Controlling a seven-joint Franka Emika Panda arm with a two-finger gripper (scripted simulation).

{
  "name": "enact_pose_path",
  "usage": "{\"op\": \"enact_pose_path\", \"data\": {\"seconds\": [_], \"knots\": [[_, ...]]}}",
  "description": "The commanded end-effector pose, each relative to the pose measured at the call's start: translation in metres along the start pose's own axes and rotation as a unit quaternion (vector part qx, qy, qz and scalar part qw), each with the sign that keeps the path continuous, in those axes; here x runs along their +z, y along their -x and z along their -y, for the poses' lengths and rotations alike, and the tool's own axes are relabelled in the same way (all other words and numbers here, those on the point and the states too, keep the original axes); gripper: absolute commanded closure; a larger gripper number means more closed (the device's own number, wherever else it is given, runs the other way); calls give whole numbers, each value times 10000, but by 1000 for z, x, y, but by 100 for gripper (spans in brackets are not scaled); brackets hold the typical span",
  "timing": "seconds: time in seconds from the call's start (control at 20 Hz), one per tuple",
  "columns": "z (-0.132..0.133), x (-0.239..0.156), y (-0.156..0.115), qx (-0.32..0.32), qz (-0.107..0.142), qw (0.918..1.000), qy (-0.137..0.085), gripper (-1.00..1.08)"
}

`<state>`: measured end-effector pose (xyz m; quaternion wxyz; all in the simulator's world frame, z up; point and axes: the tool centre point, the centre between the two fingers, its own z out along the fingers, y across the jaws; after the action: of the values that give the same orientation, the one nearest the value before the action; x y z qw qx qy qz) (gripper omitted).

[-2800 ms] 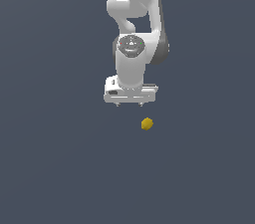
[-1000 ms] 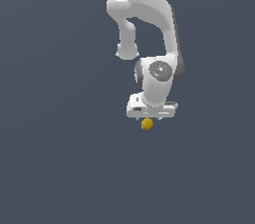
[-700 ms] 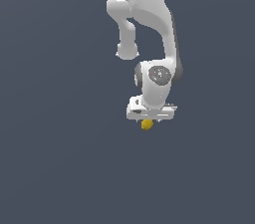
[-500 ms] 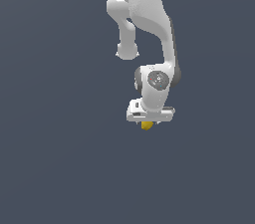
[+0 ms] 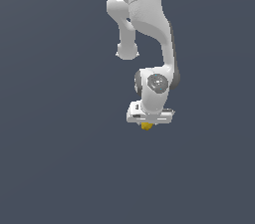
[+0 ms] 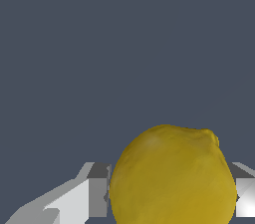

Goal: Pick up the object and move it to a goal position.

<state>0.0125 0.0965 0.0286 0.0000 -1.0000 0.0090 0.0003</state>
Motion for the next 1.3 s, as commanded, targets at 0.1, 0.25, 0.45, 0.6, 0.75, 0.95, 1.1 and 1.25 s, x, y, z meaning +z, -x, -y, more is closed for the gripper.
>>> {"op": "enact_pose_path", "data": {"seconds": [0.1, 0.25, 0.45, 0.6, 0.75, 0.95, 1.1, 1.25], "knots": [[0, 1, 0, 1, -1, 10000, 0, 108], [0, 0, 0, 1, -1, 10000, 0, 108], [-1, -4, 0, 1, -1, 10000, 0, 108], [-3, -12, 2, 1, -1, 10000, 0, 108], [-6, -25, 4, 1, -1, 10000, 0, 108], [-13, -51, 8, 1, -1, 10000, 0, 108], [-19, -76, 11, 1, -1, 10000, 0, 108], [-27, -107, 16, 2, -3, 10000, -2, 108]]}}
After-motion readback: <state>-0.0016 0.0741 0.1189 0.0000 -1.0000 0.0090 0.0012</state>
